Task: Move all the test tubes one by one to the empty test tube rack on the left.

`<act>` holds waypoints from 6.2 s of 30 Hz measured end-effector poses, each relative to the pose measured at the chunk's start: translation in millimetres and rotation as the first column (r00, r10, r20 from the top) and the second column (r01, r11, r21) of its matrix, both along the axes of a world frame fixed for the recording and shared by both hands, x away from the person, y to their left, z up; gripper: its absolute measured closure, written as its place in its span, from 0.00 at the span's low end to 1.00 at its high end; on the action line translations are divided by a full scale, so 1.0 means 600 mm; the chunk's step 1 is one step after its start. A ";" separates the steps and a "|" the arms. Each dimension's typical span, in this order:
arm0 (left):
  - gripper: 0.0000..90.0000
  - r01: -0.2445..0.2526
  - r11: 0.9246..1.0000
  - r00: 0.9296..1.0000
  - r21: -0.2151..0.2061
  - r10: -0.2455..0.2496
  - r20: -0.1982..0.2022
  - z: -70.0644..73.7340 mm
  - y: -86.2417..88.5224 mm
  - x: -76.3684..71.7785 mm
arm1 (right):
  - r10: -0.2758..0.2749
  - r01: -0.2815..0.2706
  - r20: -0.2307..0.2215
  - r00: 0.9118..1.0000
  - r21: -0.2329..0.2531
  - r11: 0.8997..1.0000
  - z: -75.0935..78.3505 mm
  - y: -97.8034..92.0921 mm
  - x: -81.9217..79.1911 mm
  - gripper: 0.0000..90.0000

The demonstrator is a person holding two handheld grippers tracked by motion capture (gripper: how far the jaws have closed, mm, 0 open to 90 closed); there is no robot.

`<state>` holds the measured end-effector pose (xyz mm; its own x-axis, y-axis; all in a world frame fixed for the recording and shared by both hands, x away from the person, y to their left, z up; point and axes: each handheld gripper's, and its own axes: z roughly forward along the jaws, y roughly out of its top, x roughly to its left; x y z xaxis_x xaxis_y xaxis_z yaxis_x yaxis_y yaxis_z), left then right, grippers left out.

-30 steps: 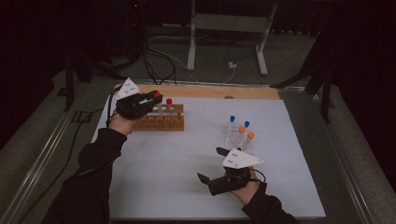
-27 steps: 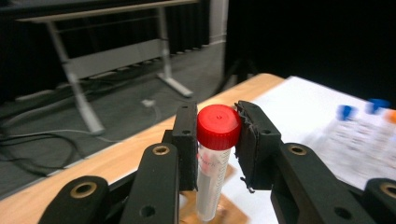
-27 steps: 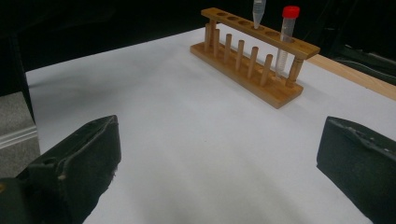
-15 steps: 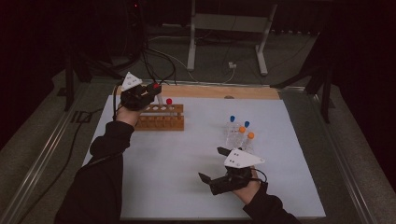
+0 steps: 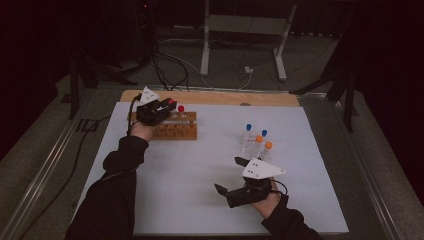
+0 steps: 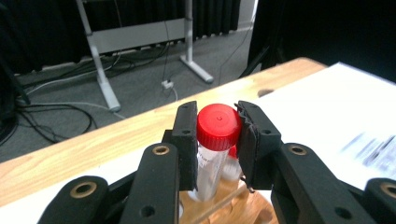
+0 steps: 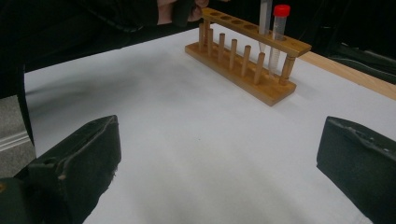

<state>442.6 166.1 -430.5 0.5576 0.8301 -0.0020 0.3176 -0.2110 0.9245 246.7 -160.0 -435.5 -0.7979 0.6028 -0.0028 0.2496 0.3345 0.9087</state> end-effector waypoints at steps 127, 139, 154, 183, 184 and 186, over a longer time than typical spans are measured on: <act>0.01 0.455 0.876 0.889 -0.159 -0.457 0.030 0.004 -0.029 -0.260 | -0.348 0.351 0.067 0.935 -0.024 0.936 0.057 -0.165 0.059 0.83; 0.01 0.483 0.864 0.873 -0.141 -0.488 -0.003 0.017 -0.050 -0.274 | -0.144 0.145 0.019 0.989 -0.039 0.989 0.042 -0.083 0.037 0.83; 0.07 0.539 0.834 0.839 -0.113 -0.544 -0.011 0.020 -0.081 -0.291 | 0.070 -0.076 -0.072 0.995 -0.082 0.994 -0.003 0.012 0.020 0.83; 0.79 0.573 0.819 0.819 -0.010 -0.574 -0.023 0.002 -0.130 -0.291 | 0.125 -0.133 -0.092 0.988 -0.082 0.988 -0.009 0.041 0.010 0.82; 0.79 0.574 0.819 0.819 -0.013 -0.574 -0.022 0.003 -0.129 -0.290 | 0.122 -0.129 -0.089 0.988 -0.077 0.989 -0.008 0.040 0.010 0.82; 0.79 0.564 0.826 0.826 -0.007 -0.564 -0.013 0.008 -0.125 -0.289 | 0.113 -0.119 -0.087 0.990 -0.068 0.991 -0.007 0.038 0.009 0.78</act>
